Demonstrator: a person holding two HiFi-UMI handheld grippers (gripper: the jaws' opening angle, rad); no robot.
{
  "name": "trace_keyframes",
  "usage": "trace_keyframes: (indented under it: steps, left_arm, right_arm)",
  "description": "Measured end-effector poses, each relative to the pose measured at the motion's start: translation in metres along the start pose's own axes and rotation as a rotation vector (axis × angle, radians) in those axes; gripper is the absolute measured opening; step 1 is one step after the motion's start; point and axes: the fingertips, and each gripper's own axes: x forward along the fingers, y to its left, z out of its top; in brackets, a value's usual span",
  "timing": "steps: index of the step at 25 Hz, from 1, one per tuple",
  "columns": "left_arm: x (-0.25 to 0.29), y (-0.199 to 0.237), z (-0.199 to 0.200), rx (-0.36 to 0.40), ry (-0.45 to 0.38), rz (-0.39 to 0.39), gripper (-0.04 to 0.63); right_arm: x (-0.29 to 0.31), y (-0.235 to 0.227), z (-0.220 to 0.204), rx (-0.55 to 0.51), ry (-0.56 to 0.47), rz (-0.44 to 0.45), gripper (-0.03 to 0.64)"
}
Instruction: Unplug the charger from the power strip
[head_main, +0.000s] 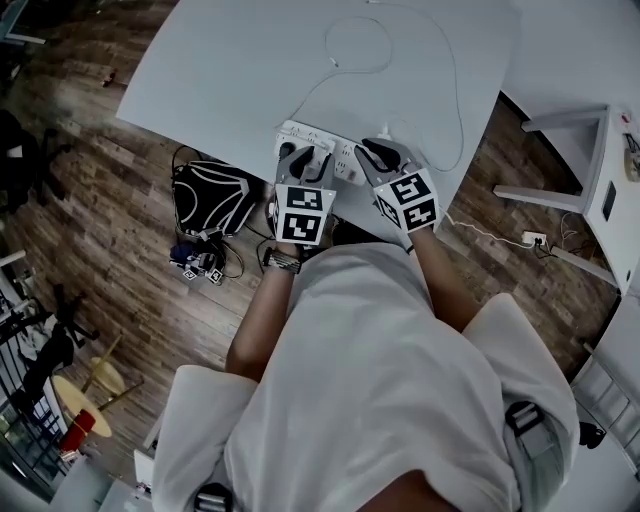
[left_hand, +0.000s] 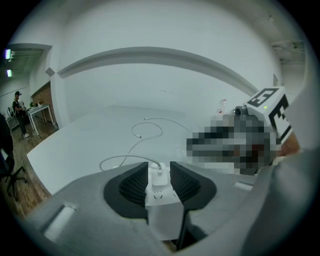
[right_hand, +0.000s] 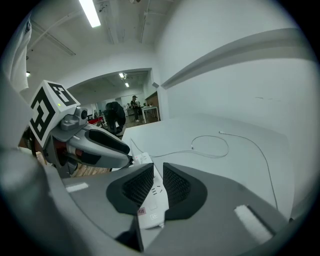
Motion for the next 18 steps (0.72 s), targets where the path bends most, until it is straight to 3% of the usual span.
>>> trace_keyframes:
  steps: [18]
  left_arm:
    - [0.033, -0.003, -0.023, 0.006, 0.111, -0.016, 0.153]
  right_arm:
    - [0.043, -0.001, -0.05, -0.028, 0.158, 0.043, 0.058]
